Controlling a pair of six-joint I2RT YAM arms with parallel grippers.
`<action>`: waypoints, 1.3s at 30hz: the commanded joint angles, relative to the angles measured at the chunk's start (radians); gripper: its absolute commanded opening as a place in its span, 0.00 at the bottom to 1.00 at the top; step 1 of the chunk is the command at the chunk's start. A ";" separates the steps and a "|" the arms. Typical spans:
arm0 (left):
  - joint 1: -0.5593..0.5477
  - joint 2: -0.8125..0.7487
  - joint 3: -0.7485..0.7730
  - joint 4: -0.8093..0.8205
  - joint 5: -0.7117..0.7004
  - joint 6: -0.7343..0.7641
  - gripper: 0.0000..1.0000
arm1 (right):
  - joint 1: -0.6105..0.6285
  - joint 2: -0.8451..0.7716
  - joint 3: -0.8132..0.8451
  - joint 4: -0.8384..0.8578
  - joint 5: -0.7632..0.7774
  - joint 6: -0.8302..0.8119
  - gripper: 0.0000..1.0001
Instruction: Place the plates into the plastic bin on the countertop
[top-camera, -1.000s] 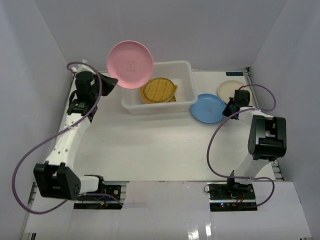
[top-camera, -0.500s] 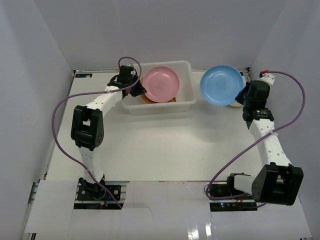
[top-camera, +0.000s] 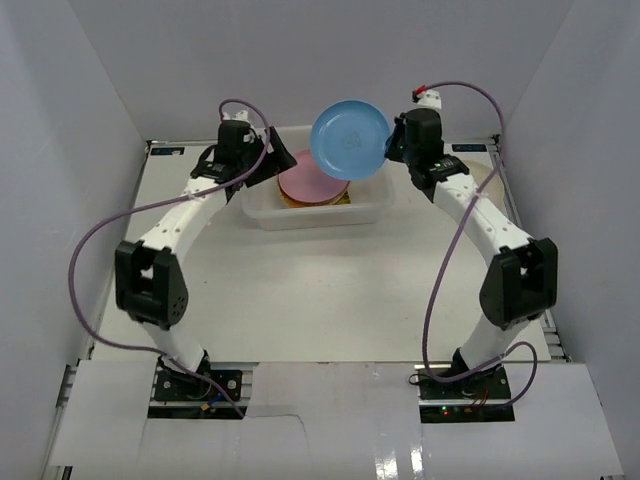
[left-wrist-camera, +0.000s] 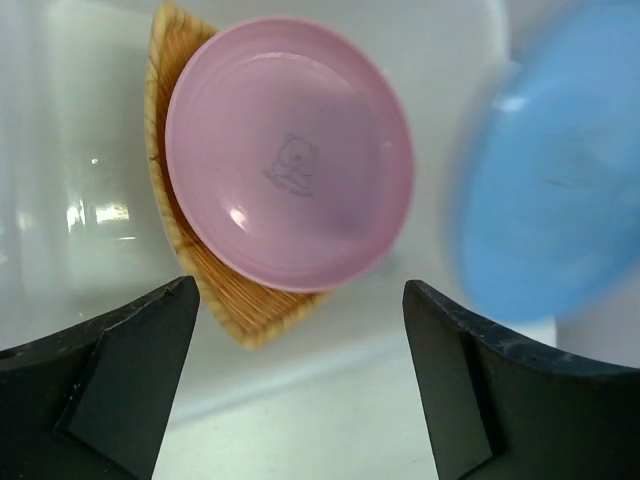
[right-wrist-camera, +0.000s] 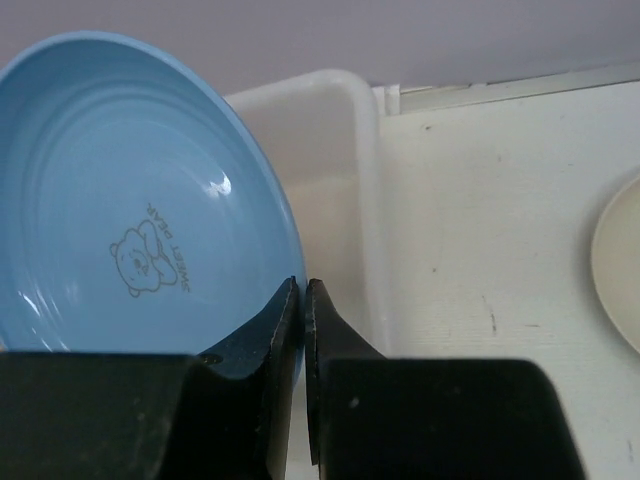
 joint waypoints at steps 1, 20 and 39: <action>0.002 -0.282 -0.092 0.099 -0.039 0.013 0.94 | 0.045 0.138 0.143 -0.022 -0.003 0.011 0.08; -0.001 -1.082 -0.724 0.025 0.139 0.223 0.98 | -0.163 0.188 0.140 -0.043 -0.162 -0.079 0.61; -0.172 -1.185 -0.877 0.060 0.162 0.288 0.98 | -0.298 0.575 0.220 -0.184 0.078 -0.442 0.09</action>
